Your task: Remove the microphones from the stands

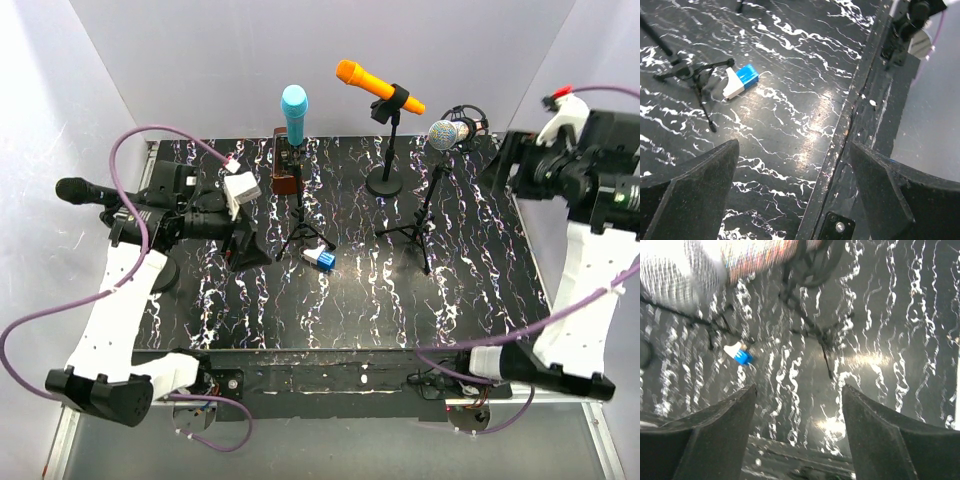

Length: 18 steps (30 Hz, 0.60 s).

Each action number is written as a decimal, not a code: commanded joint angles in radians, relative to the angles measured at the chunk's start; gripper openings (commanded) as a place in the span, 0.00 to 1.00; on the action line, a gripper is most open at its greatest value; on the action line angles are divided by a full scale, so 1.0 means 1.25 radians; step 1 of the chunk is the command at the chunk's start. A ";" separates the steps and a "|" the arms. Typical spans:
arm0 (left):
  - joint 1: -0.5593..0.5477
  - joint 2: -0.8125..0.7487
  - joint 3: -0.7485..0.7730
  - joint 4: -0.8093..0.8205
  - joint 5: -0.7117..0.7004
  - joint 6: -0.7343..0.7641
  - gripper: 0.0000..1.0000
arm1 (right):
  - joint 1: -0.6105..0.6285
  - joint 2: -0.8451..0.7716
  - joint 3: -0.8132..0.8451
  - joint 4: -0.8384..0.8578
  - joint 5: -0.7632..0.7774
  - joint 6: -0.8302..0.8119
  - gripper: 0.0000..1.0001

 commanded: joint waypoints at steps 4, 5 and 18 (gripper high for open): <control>-0.135 0.059 0.075 -0.038 -0.037 0.065 0.88 | -0.186 0.193 0.198 -0.019 -0.375 0.067 0.70; -0.145 0.057 0.068 -0.027 -0.047 0.065 0.88 | -0.197 0.210 0.209 -0.012 -0.405 0.070 0.70; -0.273 0.055 0.007 0.172 -0.223 -0.055 0.90 | -0.206 0.328 0.188 0.328 -0.496 0.229 0.58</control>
